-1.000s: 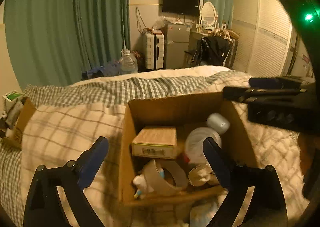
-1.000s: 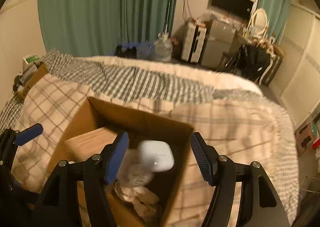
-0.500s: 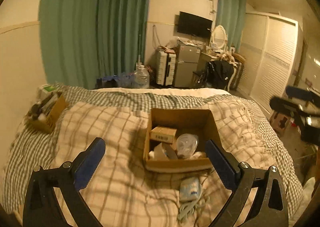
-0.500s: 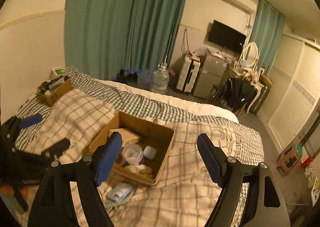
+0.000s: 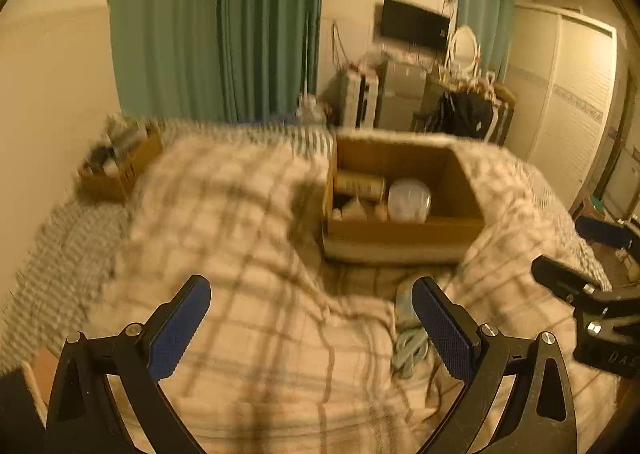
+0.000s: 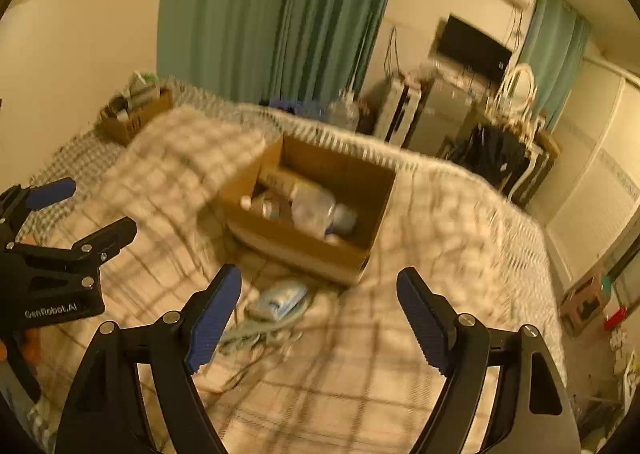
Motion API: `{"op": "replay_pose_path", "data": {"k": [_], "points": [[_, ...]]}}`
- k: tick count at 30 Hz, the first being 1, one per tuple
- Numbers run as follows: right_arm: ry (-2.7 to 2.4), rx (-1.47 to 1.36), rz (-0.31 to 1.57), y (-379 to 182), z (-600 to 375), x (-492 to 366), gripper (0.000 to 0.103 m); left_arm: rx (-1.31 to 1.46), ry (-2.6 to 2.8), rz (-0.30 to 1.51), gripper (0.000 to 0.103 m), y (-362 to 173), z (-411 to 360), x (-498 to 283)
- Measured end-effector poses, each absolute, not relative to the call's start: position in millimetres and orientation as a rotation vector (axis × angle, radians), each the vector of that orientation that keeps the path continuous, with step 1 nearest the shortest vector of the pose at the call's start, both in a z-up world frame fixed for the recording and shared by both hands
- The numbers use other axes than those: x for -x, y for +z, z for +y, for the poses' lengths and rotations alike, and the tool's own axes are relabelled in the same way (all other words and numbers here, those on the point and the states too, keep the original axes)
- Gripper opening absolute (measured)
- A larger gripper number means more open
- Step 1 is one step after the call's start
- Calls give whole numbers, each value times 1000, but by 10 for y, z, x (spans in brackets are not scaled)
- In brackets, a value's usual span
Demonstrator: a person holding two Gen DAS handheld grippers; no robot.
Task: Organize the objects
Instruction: 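Move both grippers toward the scissors and tube beside the box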
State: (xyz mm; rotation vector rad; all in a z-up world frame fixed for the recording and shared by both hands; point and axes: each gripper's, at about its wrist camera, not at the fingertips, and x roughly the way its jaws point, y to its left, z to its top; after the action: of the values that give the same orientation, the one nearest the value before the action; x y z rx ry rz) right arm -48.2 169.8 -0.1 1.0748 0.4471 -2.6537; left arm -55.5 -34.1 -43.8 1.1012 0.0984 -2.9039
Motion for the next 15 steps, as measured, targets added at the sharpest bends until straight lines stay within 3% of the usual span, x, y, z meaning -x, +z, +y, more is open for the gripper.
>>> {"op": "replay_pose_path", "data": {"k": [10, 15], "points": [[-2534, -1310, 499, -808, 1532, 883, 80, -1224, -2813, -72, 103, -906, -349, 794], [-2457, -1422, 516, -1157, 1336, 1166, 80, -1242, -2755, -58, 103, -995, -567, 843]]}}
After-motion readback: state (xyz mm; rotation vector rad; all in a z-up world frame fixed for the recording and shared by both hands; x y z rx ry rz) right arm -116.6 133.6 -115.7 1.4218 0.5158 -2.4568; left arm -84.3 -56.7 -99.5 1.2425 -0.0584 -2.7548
